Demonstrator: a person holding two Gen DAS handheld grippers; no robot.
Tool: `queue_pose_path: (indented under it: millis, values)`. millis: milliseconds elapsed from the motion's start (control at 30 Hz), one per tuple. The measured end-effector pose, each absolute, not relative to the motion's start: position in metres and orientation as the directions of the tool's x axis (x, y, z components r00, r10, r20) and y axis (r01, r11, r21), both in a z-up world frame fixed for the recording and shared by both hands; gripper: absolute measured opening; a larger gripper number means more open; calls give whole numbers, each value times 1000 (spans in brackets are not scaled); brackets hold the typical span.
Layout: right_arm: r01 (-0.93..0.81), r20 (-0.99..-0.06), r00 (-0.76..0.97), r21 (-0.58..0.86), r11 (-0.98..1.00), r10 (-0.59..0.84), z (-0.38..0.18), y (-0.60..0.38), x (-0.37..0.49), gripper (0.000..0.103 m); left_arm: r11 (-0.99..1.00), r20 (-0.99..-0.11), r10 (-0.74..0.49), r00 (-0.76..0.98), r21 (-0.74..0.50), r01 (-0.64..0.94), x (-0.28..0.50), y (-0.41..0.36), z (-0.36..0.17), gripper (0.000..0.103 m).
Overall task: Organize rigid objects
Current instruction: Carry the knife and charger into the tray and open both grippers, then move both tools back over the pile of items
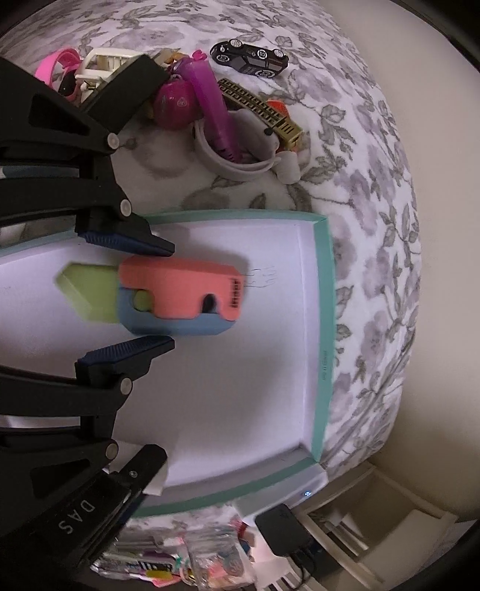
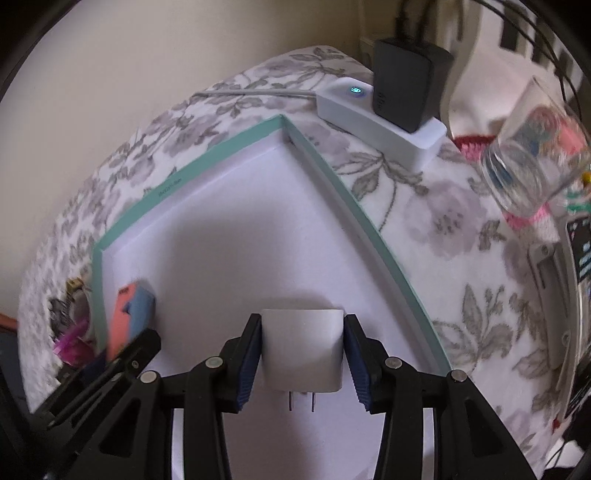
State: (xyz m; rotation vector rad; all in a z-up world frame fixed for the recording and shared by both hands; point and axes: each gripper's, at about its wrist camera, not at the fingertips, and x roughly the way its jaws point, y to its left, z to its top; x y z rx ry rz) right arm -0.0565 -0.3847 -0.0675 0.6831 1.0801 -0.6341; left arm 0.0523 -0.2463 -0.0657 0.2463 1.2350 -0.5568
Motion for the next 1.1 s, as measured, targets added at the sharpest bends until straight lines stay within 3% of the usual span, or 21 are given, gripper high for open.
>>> queue_pose_path:
  millis: [100, 367, 433, 467, 500, 733, 833, 1000, 1100]
  values:
    - [759, -929, 356, 222, 613, -105, -63, -389, -62, 47, 847, -932, -281, 230, -129, 516, 55, -243, -53, 55]
    - [734, -885, 431, 230, 639, -177, -15, -381, -67, 52, 872, -912, -295, 285, -134, 471, 61, -229, -18, 60]
    - [731, -866, 449, 216, 647, -218, -1, -378, -69, 59, 885, -904, -283, 321, -118, 450, 63, -222, -9, 68]
    - [730, -857, 459, 214, 649, -233, 6, -377, -69, 60, 890, -899, -284, 333, -118, 440, 64, -219, -5, 80]
    - [730, -847, 471, 218, 648, -245, 12, -377, -69, 60, 897, -891, -289, 349, -124, 425, 66, -214, -1, 85]
    - [716, -781, 541, 233, 657, -313, 43, -370, -74, 75, 926, -872, -271, 408, -120, 358, 74, -194, 13, 86]
    - [694, -759, 557, 201, 692, -337, 49, -360, -71, 80, 934, -865, -249, 435, -96, 345, 76, -189, 15, 97]
    - [661, -751, 571, 181, 728, -332, 49, -343, -63, 83, 949, -861, -202, 466, -55, 310, 77, -176, 16, 98]
    - [634, -734, 588, 156, 757, -341, 53, -330, -58, 90, 963, -851, -179, 493, -47, 267, 76, -160, 21, 100]
